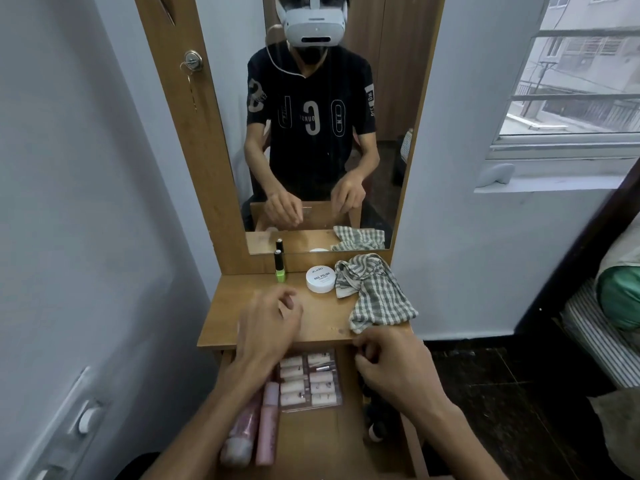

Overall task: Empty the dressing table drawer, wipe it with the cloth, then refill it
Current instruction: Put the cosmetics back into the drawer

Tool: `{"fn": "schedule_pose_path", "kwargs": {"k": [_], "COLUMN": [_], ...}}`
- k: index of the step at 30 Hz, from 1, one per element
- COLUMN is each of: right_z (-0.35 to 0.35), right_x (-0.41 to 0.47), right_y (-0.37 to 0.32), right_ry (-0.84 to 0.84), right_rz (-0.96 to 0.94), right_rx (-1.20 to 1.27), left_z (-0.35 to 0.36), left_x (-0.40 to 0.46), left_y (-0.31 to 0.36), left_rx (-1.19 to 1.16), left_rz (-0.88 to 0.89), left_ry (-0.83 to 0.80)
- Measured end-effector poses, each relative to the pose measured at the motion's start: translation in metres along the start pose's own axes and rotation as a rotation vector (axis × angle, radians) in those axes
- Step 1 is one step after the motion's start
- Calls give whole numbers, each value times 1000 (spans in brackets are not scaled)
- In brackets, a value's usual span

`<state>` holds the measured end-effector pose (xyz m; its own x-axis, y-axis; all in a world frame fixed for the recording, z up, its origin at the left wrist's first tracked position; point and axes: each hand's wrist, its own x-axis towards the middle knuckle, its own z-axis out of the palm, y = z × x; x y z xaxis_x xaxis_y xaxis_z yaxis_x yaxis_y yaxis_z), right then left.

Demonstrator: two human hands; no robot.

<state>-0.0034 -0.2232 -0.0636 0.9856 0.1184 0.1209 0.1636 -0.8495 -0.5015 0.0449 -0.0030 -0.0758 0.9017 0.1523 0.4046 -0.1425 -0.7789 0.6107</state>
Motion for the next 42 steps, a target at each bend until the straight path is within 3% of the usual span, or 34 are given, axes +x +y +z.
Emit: {"fn": "schedule_pose_path", "kwargs": {"k": [3,7,21,33,37,42], "right_z": [8,21,53,25,15,9], "right_x": [39,85,152,109,65,7], "right_y": [-18,-40,-58,-55,-43,-29], "right_ry": [78,103,81,-44,-71,-229], "right_rz": [-40,-27,149,39,-19,-93], "right_rx": [46,34,-171,-155,-103,-88], "left_z": [-7,-9,13,-16,-27,-29], "left_x": [39,68,75,-12,-49,-87], "left_y": [-6,-10,-21,13,16,-5], "left_rx": [15,65,-4,-154,-167,-67], "left_rz": [-90,-125,-67,66,105,40], "left_ry": [96,105,162,73,-9,-151]}}
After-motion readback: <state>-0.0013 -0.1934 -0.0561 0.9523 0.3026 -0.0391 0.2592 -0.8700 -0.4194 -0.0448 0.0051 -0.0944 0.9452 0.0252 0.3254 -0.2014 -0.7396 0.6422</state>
